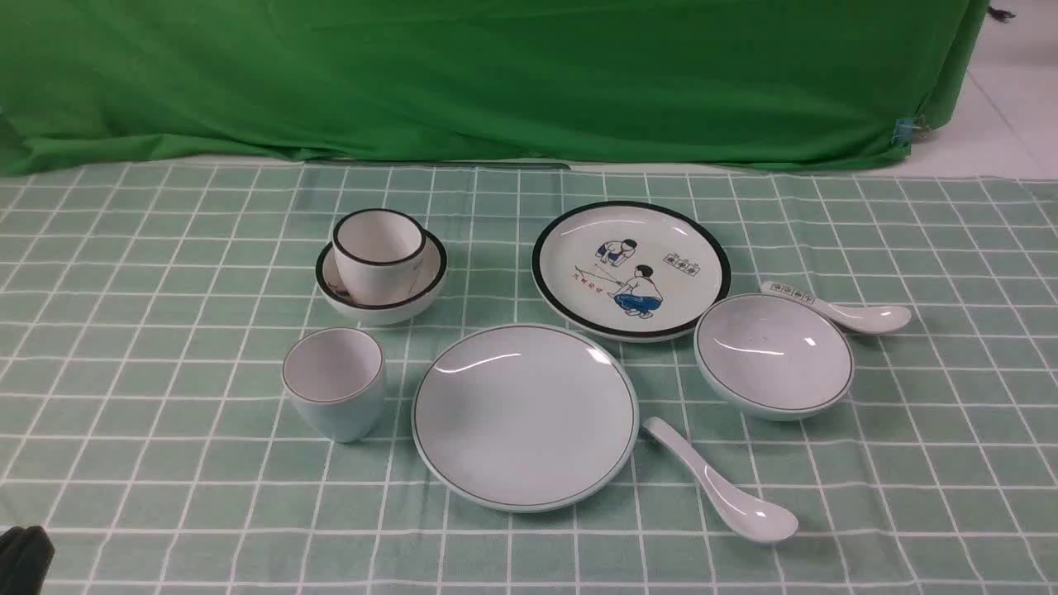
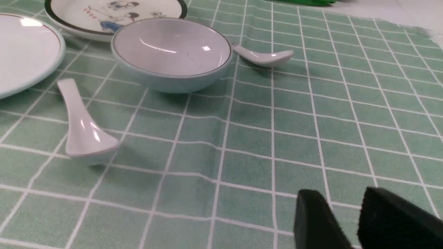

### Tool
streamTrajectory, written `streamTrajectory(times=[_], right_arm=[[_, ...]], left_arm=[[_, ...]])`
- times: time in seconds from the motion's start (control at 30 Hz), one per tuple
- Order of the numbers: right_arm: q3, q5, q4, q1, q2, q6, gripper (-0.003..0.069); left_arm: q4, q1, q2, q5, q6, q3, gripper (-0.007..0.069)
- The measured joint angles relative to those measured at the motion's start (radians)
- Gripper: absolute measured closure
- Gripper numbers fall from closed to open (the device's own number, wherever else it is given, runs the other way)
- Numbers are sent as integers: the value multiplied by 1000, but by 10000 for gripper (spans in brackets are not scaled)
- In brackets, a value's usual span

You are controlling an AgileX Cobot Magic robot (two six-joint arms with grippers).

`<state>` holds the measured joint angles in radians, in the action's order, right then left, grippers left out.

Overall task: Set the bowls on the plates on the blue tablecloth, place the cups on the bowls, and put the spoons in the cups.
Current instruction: 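Reach the grippers toward the bowl and tableware on the table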

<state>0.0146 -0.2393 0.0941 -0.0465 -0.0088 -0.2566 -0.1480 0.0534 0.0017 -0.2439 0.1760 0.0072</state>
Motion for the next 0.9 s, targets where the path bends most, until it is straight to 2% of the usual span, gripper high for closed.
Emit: streamTrajectory(times=[0.83,0.9], right_arm=[[0,0,0,0,0,0,419],[0,0,0,0,0,0,419]], left_arm=[[0,0,0,4,-1,0,612],[-43,0,0,44,-25,0,612]])
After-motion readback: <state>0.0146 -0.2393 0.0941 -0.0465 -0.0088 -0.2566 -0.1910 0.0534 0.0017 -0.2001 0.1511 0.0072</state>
